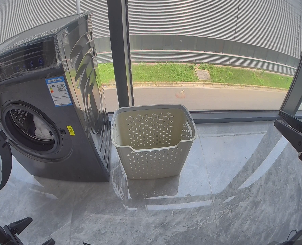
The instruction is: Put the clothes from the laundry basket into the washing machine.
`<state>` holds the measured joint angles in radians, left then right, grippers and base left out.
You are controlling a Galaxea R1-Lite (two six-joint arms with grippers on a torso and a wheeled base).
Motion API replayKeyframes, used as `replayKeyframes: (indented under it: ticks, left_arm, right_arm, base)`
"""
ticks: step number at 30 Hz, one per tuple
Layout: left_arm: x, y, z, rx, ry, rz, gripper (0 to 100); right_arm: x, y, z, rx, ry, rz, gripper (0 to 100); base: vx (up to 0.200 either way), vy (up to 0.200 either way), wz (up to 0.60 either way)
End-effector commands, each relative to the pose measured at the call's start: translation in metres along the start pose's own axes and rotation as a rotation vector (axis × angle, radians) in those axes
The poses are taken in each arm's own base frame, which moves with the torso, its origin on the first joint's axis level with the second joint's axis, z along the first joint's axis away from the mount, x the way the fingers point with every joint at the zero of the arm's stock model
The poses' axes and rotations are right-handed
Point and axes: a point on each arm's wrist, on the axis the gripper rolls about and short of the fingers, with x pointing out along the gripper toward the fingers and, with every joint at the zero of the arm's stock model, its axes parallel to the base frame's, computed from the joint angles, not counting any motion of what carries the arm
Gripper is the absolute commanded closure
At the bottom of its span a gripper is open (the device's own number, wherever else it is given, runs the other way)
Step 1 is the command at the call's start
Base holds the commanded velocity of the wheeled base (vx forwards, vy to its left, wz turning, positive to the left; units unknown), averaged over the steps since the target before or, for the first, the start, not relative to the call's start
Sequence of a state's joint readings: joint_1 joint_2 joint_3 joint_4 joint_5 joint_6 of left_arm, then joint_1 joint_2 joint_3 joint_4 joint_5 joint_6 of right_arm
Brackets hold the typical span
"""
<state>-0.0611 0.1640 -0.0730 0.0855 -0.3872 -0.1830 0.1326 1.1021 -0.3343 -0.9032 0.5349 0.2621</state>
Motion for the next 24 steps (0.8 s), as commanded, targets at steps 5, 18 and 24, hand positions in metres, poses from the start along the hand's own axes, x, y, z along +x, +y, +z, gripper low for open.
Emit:
replayKeyframes:
  ticks: [5,18,24]
  left_arm:
    - [-0.0017,-0.0005,-0.001,0.007,-0.022,0.001,0]
    - [-0.0082,-0.0043,-0.0046,-0.016,-0.136,0.063,0]
    - [-0.0088,-0.005,-0.0047,-0.058,-0.139,0.044,0]
  right_arm:
    - [-0.0002,0.0002,-0.0003,0.0,0.001,0.001,0]
    - [-0.0008,0.0004,0.0002,-0.001,-0.003,-0.001,0]
    - [-0.0005,0.0005,0.001,-0.003,-0.005,0.001,0]
  base:
    - [-0.2,0.0,0.0]
    - [-0.015,0.0,0.0]
    - [0.0,0.0,0.0]
